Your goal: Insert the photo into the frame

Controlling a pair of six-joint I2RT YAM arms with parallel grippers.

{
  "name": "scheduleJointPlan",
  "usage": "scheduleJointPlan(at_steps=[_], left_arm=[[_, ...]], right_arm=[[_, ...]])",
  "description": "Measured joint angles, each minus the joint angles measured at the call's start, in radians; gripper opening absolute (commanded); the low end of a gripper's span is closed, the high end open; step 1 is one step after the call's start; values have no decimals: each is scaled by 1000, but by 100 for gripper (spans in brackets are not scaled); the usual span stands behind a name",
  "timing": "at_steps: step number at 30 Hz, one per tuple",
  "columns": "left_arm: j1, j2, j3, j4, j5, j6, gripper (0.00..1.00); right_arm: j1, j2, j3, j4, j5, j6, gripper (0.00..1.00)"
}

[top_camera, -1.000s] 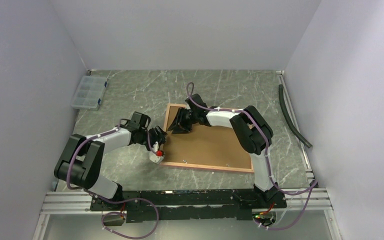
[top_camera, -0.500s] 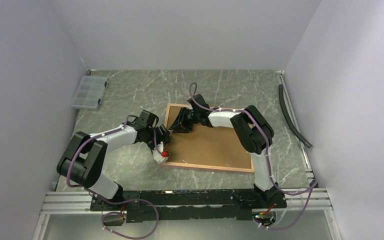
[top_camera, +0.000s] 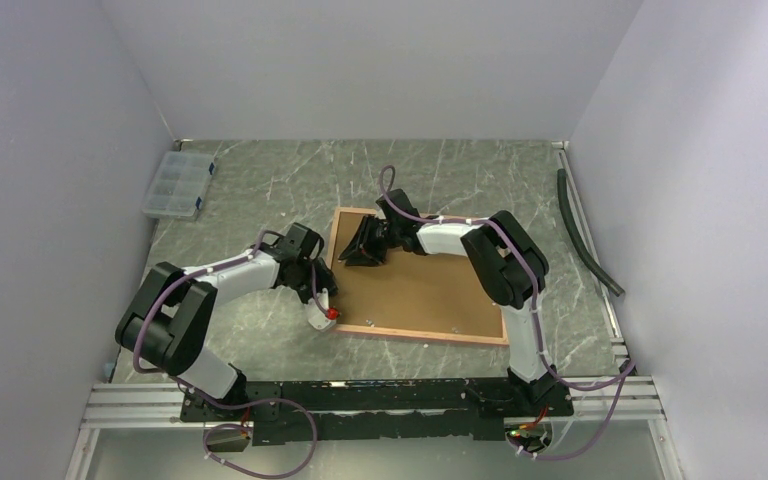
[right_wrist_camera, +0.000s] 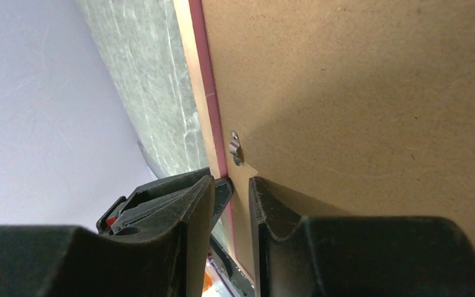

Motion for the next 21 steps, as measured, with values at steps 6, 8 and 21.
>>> scheduleJointPlan(at_steps=[6,8,21], left_arm=[[-8,3,6,-9,-16,0,30],[-10,3,6,-10,-20,0,29],[-10,3,5,-9,-19,0,25]], right_arm=[[3,-14,0,-21,53,-10,30],[5,-16,0,-25,61,-12,30],[22,15,93,-101,123,-53,30]])
